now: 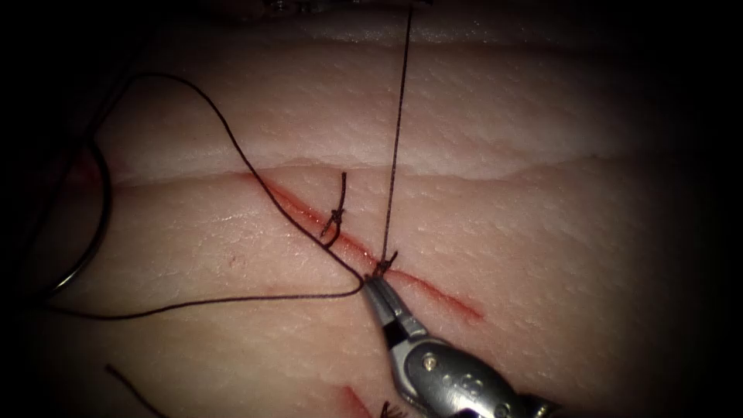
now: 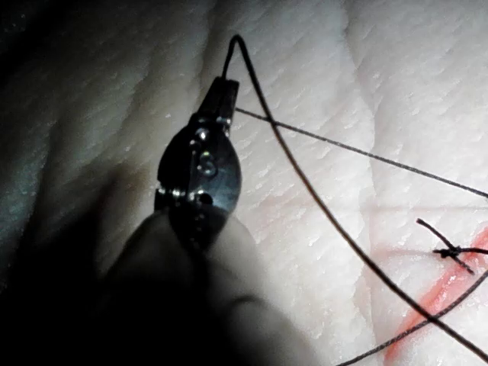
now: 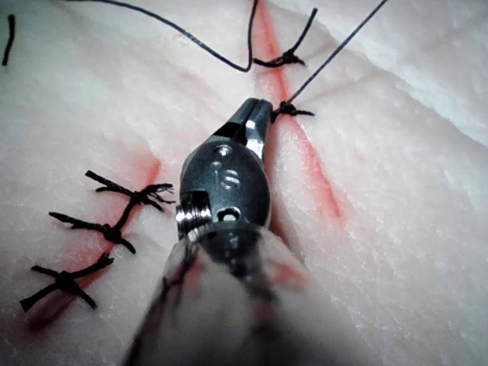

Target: Wound Closure

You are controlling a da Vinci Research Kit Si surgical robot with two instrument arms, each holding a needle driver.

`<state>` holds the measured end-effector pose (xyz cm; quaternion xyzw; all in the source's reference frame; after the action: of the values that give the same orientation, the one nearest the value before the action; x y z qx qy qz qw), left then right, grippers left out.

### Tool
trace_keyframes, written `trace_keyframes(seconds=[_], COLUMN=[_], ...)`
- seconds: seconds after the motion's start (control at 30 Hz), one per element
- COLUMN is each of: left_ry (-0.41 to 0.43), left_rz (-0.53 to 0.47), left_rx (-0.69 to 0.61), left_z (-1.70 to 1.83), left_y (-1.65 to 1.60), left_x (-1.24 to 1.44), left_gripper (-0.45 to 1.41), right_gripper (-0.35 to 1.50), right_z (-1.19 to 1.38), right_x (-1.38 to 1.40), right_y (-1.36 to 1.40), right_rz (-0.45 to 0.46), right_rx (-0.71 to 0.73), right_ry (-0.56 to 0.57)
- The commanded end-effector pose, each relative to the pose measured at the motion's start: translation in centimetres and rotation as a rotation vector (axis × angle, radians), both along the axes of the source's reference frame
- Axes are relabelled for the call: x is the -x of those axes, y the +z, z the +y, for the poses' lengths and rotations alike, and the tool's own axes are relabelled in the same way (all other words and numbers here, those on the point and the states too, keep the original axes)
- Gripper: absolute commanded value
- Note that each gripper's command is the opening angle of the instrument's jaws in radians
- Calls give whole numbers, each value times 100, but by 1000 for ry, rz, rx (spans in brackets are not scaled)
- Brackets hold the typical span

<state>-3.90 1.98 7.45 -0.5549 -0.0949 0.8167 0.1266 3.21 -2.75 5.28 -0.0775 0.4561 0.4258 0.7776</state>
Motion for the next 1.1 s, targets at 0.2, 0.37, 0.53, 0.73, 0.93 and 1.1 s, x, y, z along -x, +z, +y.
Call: trace_keyframes(seconds=[0.2, 0.37, 0.53, 0.73, 0.93, 1.1], left_ry=[17, 22, 26, 47, 60, 76], left_rz=[-11, -57, -98, -127, -137, -153], left_rx=[-1, -17, -25, -2, 21, 38], left_z=[-18, -51, -76, -98, -110, -124], left_y=[-8, -44, -82, -136, -178, -201], left_x=[5, -6, -15, -19, -13, -4], left_gripper=[-45, -45, -45, -45, -45, -45], right_gripper=[-3, 113, 121, 108, 41, 74], right_z=[12, 24, 34, 46, 71, 125], right_x=[-11, -10, -3, 12, 40, 59], right_y=[-3, -27, -51, -78, -89, -81], right_rz=[21, 101, 168, 204, 215, 246], right_rx=[37, -20, -72, -101, -143, -240], right_ry=[36, 108, 158, 173, 178, 233])
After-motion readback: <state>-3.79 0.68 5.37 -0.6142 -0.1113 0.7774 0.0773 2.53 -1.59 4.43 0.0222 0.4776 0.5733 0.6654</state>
